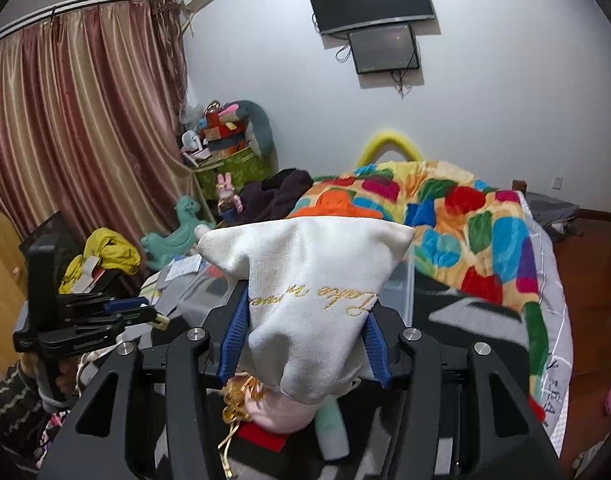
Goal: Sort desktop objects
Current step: 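Drop the block into the clear box while right tool drops the white pouch in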
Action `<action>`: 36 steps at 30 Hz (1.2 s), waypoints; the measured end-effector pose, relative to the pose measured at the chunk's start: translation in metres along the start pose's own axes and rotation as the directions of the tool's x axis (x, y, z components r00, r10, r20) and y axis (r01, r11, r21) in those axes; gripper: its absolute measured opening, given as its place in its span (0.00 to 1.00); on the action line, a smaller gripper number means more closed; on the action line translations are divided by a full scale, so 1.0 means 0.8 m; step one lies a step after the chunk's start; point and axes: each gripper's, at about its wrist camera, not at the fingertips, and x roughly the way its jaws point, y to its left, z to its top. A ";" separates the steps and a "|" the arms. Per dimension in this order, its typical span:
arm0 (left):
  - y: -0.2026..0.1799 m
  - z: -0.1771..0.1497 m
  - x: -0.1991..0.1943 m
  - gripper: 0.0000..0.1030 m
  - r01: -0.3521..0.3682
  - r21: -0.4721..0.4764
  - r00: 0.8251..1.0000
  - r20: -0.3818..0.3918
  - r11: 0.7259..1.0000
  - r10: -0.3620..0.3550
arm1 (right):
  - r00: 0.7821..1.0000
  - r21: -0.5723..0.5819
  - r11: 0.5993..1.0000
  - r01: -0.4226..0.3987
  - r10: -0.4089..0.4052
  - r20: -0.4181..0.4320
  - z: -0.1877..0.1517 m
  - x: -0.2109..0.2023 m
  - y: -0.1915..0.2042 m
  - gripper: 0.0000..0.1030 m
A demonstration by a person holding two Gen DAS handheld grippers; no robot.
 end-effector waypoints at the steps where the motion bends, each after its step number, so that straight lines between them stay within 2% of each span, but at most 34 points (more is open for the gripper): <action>1: 0.001 0.004 -0.001 0.23 0.003 -0.004 1.000 0.006 1.000 -0.003 | 1.000 0.003 1.000 0.006 -0.006 0.005 0.004 0.000 -0.002 0.47; 9: -0.002 0.039 0.001 0.23 0.051 -0.017 0.997 0.052 0.999 -0.050 | 0.998 -0.001 0.999 0.050 -0.050 0.039 0.026 0.010 -0.010 0.47; 14: -0.002 0.055 0.015 0.23 0.094 -0.038 0.995 0.047 0.995 -0.093 | 0.998 0.013 0.999 0.049 -0.050 0.046 0.035 0.019 -0.014 0.47; 19: -0.009 0.063 0.031 0.23 0.103 -0.032 0.994 0.034 0.994 -0.102 | 0.998 0.016 0.999 0.043 -0.043 0.042 0.040 0.032 -0.014 0.47; 26: -0.019 0.068 0.045 0.23 0.104 -0.010 0.994 0.028 0.995 -0.104 | 0.999 0.013 0.999 0.032 -0.032 -0.012 0.030 0.062 -0.013 0.47; 36: -0.031 0.065 0.077 0.23 0.098 0.004 0.995 -0.025 0.995 -0.098 | 0.992 0.003 1.000 0.025 -0.024 -0.121 0.005 0.102 -0.014 0.47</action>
